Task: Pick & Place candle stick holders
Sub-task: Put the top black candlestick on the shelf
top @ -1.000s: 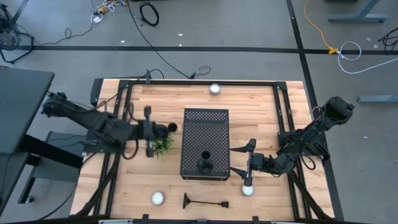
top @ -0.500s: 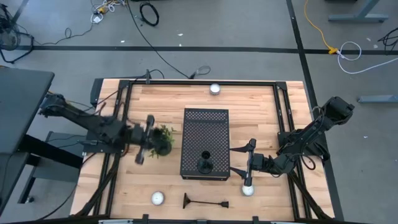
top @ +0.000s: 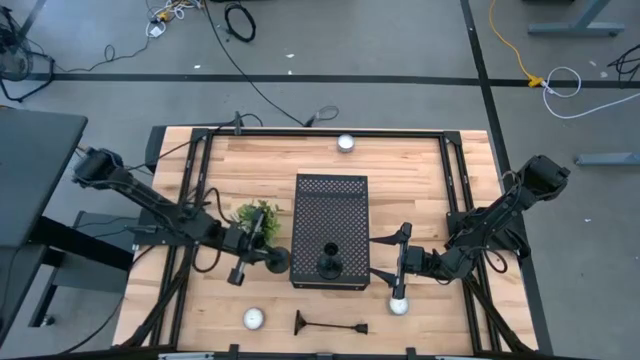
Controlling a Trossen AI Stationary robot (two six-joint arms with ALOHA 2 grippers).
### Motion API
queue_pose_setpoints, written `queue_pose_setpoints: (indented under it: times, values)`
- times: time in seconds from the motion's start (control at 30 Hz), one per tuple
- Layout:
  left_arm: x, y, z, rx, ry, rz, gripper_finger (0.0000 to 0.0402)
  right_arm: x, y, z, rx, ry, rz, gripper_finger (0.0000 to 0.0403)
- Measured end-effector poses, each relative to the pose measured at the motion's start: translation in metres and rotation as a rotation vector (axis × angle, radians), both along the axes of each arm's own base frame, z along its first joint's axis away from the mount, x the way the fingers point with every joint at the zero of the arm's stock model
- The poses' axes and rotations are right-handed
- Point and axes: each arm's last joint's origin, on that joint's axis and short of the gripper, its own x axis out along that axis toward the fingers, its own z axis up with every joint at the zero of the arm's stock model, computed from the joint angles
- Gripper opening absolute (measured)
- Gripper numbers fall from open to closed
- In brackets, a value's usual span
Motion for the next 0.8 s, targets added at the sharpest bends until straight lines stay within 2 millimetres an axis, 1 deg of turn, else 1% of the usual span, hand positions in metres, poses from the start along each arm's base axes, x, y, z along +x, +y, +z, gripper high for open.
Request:
queue_pose_setpoints:
  times: [0.2,0.47,0.67,0.8]
  values:
    - [0.017,-0.004,-0.014,-0.010,-0.044,0.001,0.0009,0.000,0.000,0.000,0.001,-0.001,0.000,0.0339]
    - [0.029,-0.004,-0.026,-0.050,-0.063,0.002,0.0009,0.000,0.000,0.000,0.000,0.000,0.000,0.0339]
    - [0.041,-0.002,-0.037,-0.064,-0.024,0.018,0.0009,0.000,0.000,0.000,-0.001,0.000,0.000,0.0339]
    - [0.053,-0.003,-0.038,-0.063,-0.012,0.018,0.0009,0.000,0.000,0.000,-0.002,0.002,0.000,0.0339]
